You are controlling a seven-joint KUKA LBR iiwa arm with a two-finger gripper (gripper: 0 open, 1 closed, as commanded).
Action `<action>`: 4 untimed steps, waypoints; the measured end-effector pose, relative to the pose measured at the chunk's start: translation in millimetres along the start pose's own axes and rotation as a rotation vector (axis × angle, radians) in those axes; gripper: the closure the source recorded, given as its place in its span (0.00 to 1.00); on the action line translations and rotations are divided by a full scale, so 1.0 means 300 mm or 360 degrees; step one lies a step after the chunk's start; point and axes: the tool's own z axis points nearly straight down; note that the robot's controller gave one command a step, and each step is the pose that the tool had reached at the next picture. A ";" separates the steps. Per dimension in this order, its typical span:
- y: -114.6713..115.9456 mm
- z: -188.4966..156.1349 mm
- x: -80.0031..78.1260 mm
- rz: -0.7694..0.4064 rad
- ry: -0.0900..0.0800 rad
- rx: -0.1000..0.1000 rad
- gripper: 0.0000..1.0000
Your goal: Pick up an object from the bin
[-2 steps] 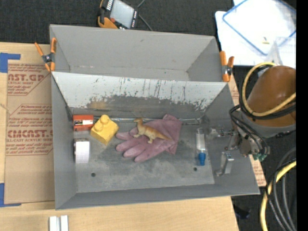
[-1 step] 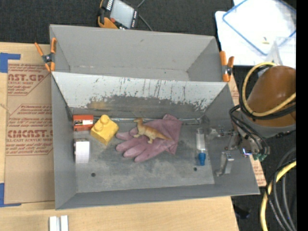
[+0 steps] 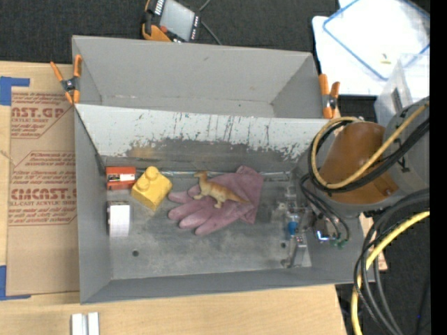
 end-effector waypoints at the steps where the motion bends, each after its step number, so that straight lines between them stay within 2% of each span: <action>1: -0.032 0.052 -0.028 -0.0155 -0.0029 0.0013 1.00; 2: -0.032 0.052 -0.029 -0.0156 -0.0029 0.0013 1.00; 3: 0.044 -0.169 0.042 -0.0667 -0.0029 0.0016 1.00; 4: -0.016 -0.014 0.002 -0.0171 -0.0029 0.0011 1.00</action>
Offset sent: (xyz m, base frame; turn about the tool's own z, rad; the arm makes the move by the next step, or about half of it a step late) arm 0.0000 0.0000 0.0000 0.0000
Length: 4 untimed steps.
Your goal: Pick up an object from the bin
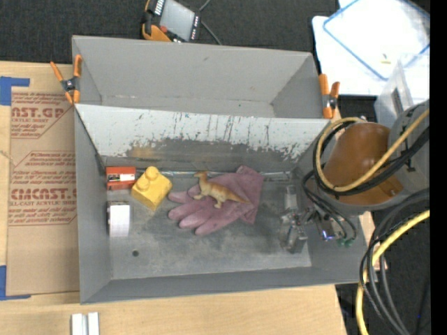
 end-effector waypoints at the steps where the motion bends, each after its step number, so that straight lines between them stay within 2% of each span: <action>1: 0.005 0.074 0.010 -0.0716 -0.0007 0.0003 1.00; 2: 0.145 0.074 0.000 -0.0080 0.0003 -0.0001 1.00; 3: 0.145 0.074 -0.003 -0.0079 -0.0004 0.0001 0.00; 4: 0.145 0.073 -0.003 -0.0079 -0.0004 0.0001 0.00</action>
Offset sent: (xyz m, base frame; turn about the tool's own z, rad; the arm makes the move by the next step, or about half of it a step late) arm -0.0032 0.0421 -0.0218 -0.0486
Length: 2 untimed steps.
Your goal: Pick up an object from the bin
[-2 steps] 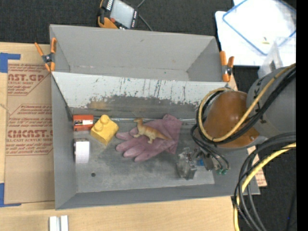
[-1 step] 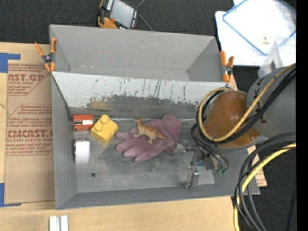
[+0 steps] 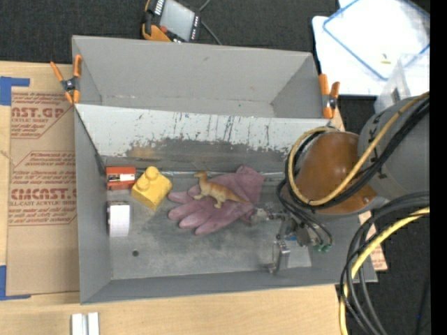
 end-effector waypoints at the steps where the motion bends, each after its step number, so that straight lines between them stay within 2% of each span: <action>1: -0.126 -0.250 -0.049 -0.0482 -0.0006 0.0003 0.00; 2: -0.161 -0.266 -0.106 -0.0566 0.0002 -0.0003 0.00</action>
Offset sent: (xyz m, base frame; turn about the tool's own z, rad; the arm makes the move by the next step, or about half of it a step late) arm 0.0354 -0.0443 0.0806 -0.3563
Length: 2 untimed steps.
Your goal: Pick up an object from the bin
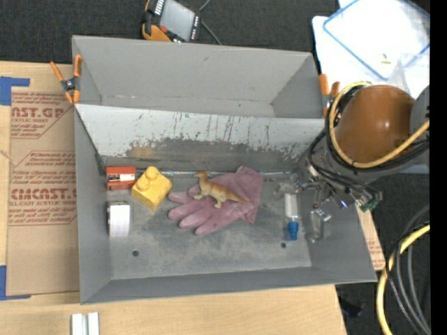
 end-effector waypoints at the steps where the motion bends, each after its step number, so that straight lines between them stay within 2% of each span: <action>1: 0.057 0.301 -0.105 -0.0083 -0.0011 0.0005 0.00; 2: 0.010 0.285 -0.058 -0.0192 -0.0016 0.0010 0.00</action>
Offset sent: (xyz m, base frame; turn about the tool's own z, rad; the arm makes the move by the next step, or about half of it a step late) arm 0.0143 0.0089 -0.0855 -0.1208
